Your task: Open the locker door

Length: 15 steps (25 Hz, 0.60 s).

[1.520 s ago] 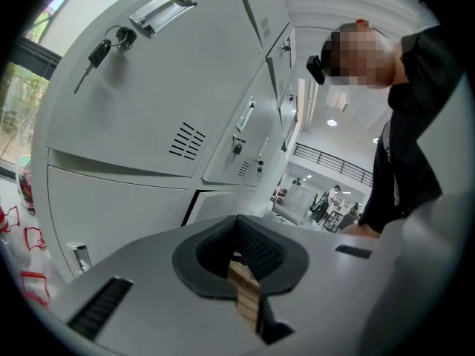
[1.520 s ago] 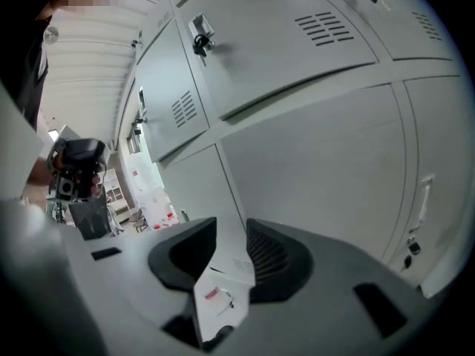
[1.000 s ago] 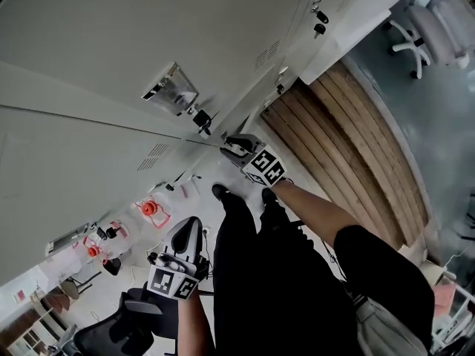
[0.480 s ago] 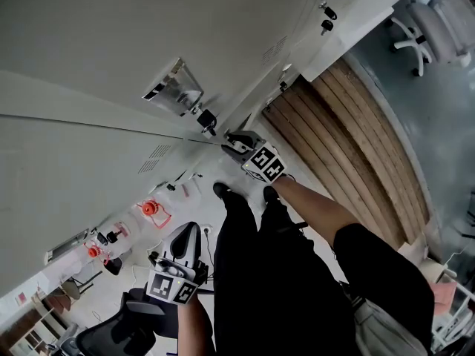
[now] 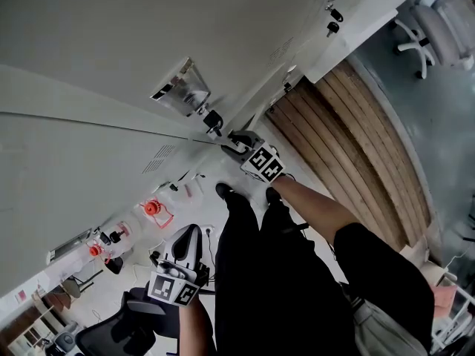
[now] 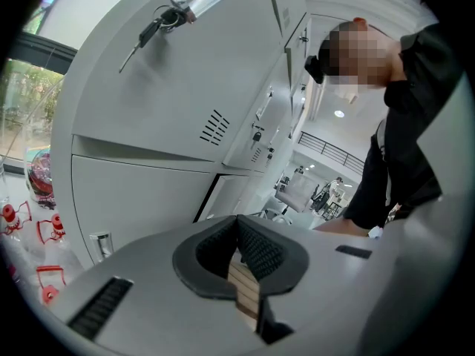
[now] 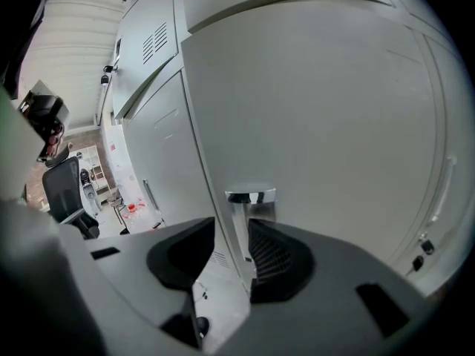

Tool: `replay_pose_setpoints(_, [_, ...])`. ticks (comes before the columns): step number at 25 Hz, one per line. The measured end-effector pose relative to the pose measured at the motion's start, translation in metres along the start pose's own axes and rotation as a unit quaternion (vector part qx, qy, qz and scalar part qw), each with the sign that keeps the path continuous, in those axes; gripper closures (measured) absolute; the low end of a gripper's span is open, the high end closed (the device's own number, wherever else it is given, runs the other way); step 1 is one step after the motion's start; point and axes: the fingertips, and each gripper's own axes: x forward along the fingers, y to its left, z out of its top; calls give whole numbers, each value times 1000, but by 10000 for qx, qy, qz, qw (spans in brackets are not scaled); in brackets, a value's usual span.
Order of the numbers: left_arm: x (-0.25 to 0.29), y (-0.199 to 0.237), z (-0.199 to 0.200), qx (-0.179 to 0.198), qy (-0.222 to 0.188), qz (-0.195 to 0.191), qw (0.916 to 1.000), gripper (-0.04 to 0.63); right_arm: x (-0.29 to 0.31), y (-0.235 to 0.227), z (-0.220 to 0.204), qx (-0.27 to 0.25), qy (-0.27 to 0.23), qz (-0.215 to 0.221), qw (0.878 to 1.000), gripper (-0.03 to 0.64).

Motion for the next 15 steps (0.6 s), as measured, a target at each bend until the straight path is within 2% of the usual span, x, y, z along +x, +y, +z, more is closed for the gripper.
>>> replay_pose_setpoints(15, [-5,2,0,-59,-74,85,9999,580,3,-5,1,-78,33,-243,9997,495])
